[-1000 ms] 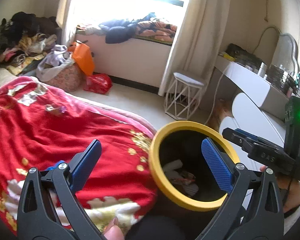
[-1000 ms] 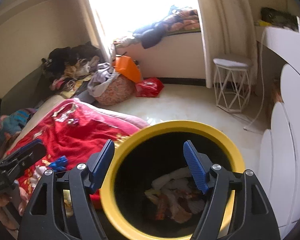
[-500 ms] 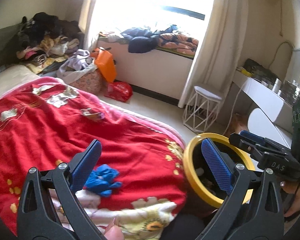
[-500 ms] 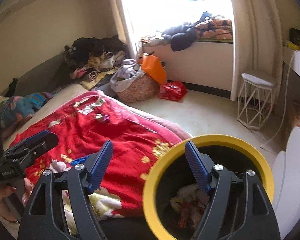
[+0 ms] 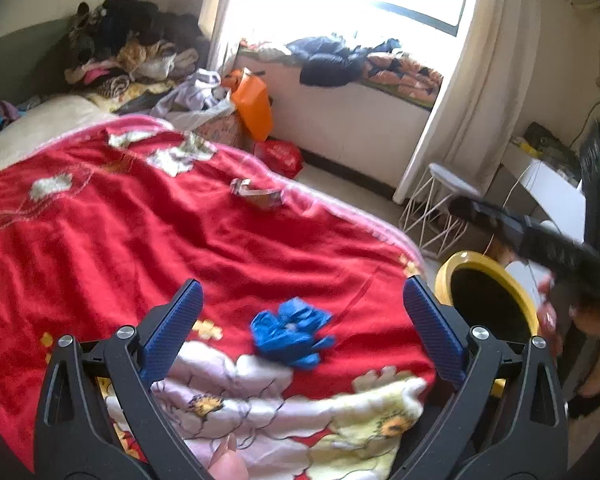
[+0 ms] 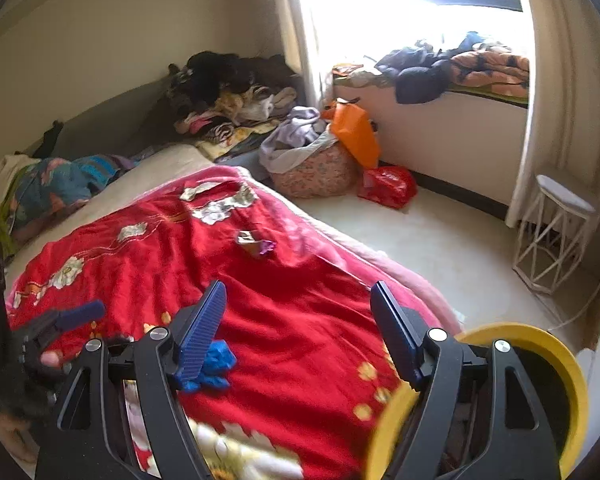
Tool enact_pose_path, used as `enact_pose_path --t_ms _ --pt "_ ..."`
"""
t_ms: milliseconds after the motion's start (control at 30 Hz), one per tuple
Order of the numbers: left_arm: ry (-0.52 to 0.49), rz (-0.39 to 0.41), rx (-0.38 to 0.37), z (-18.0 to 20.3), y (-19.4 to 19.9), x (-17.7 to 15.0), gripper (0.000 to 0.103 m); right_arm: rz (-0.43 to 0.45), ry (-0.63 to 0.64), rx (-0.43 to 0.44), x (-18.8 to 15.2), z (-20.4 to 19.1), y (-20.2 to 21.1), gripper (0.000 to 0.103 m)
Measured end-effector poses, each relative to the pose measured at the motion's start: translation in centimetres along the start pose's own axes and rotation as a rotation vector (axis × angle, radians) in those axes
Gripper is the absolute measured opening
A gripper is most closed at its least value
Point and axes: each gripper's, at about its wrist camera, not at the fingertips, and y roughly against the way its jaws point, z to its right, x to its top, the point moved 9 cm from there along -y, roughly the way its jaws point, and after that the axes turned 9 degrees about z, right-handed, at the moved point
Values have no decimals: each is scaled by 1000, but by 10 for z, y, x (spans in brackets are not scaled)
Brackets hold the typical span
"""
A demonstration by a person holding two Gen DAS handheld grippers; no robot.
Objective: Collect trash
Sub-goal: 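Move both tools back toward the blue glove and purple wrapper on the bedspread, then grasp the blue glove with the left tool while the right tool grasps the purple-and-gold wrapper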
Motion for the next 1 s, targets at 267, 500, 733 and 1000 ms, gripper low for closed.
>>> enact_pose_path --t_ms 267,500,733,1000 --pt "26 -84 -27 -12 -19 -28 92 -64 19 39 2 -22 -70 72" --pt "42 -144 -55 -9 -37 -47 79 -139 13 63 -8 -33 -128 62" --pt "67 -186 -64 -10 -53 -61 66 -205 -28 63 -22 -32 -177 49" --pt "97 -212 -63 -14 -63 -70 46 -260 -160 86 -35 -23 -214 30"
